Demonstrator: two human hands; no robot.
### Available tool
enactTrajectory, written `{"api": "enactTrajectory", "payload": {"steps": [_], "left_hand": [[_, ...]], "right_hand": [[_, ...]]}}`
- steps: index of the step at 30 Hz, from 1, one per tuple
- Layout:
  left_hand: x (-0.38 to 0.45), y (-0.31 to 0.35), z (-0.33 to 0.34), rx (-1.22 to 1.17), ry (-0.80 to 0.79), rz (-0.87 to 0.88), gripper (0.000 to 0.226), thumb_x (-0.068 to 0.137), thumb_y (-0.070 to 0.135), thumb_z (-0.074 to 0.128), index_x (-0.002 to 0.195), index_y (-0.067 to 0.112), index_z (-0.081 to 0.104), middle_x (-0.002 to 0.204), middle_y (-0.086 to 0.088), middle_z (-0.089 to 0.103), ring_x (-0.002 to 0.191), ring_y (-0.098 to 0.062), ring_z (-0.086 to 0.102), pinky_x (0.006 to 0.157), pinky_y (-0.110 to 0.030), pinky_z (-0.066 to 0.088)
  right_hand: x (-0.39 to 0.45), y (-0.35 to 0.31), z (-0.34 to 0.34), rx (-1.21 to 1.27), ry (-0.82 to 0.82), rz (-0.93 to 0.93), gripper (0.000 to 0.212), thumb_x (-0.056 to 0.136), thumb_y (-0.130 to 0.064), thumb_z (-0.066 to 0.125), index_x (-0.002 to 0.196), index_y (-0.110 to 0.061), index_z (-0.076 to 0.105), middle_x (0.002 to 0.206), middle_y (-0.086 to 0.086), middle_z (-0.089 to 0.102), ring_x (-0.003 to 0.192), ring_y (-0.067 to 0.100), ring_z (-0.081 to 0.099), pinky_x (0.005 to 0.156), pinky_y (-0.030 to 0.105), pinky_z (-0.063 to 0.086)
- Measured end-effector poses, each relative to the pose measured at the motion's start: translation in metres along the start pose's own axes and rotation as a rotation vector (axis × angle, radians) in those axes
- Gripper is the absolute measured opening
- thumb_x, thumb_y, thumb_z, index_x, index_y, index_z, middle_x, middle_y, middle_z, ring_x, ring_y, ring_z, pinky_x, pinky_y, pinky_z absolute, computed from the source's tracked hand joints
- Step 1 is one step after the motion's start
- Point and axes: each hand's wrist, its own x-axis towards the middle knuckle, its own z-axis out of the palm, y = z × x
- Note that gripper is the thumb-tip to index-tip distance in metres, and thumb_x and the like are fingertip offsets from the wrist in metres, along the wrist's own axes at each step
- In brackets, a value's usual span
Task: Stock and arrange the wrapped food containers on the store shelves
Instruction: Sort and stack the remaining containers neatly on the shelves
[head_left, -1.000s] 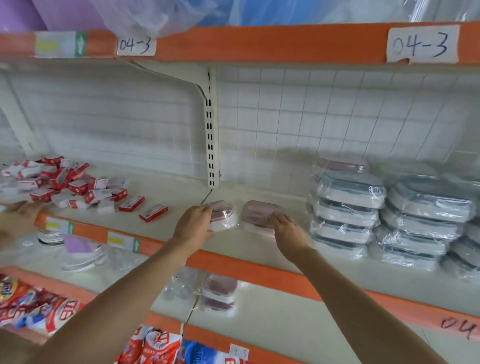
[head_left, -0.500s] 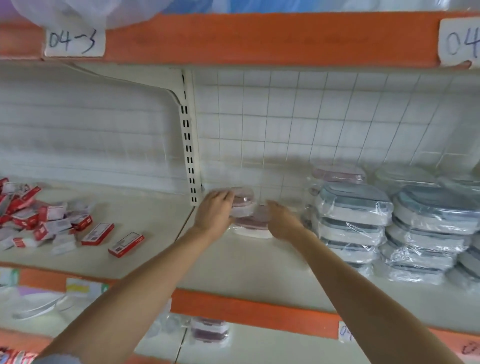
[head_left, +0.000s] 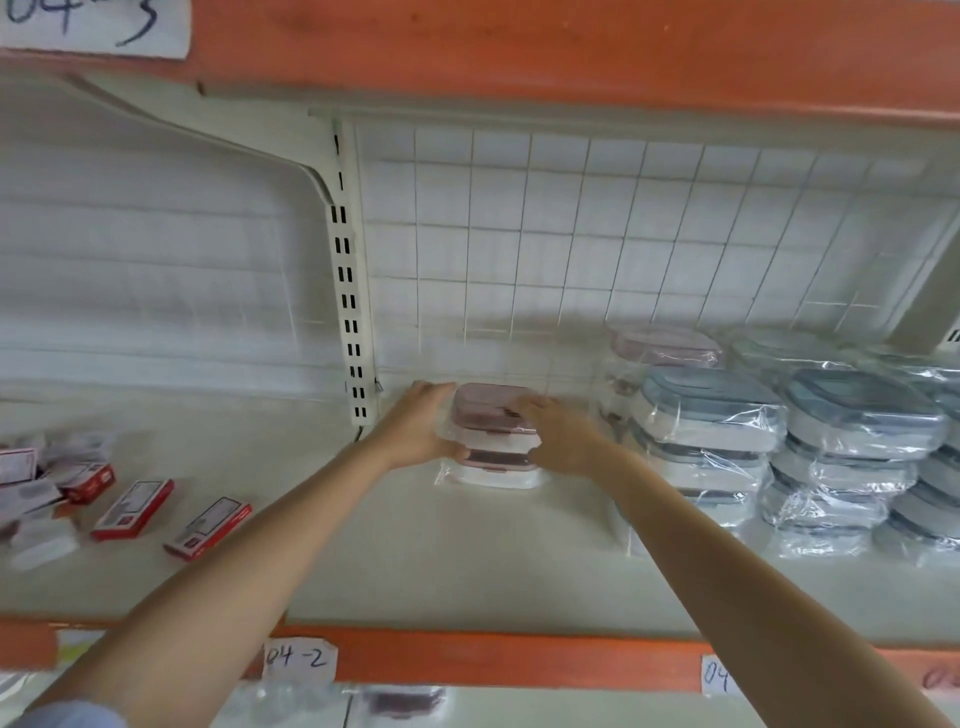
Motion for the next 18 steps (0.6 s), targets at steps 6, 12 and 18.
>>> {"api": "enactTrajectory", "payload": {"steps": [6,12,18], "left_hand": [[0.007,0.006,0.025,-0.209,0.058,-0.064,0.083,0.065,0.017,0.086,0.137,0.023,0.045,0.102,0.001,0.06,0.083,-0.015,0.061,0.079,-0.026,0.048],[0.018,0.014,0.034,-0.111,0.047,-0.025,0.074,0.069,0.016,0.083,0.132,0.016,0.044,0.102,-0.002,0.059,0.08,-0.017,0.058,0.074,-0.027,0.048],[0.016,0.028,0.037,0.237,0.085,0.019,0.063,0.073,0.021,0.078,0.124,0.007,0.045,0.102,-0.012,0.064,0.094,-0.031,0.061,0.068,-0.031,0.041]], "right_hand": [[0.001,-0.001,0.016,-0.187,0.158,0.037,0.06,0.082,-0.024,0.07,0.131,-0.015,0.037,0.137,0.006,0.037,0.124,0.026,0.036,0.098,0.038,0.039],[0.005,0.002,0.029,-0.348,0.261,0.057,0.055,0.085,-0.012,0.064,0.131,-0.012,0.033,0.136,0.011,0.038,0.125,0.029,0.035,0.099,0.035,0.035],[0.007,0.01,0.03,-0.292,0.325,-0.035,0.046,0.085,-0.008,0.059,0.126,-0.013,0.039,0.131,0.002,0.043,0.125,0.022,0.035,0.098,0.03,0.033]]}}
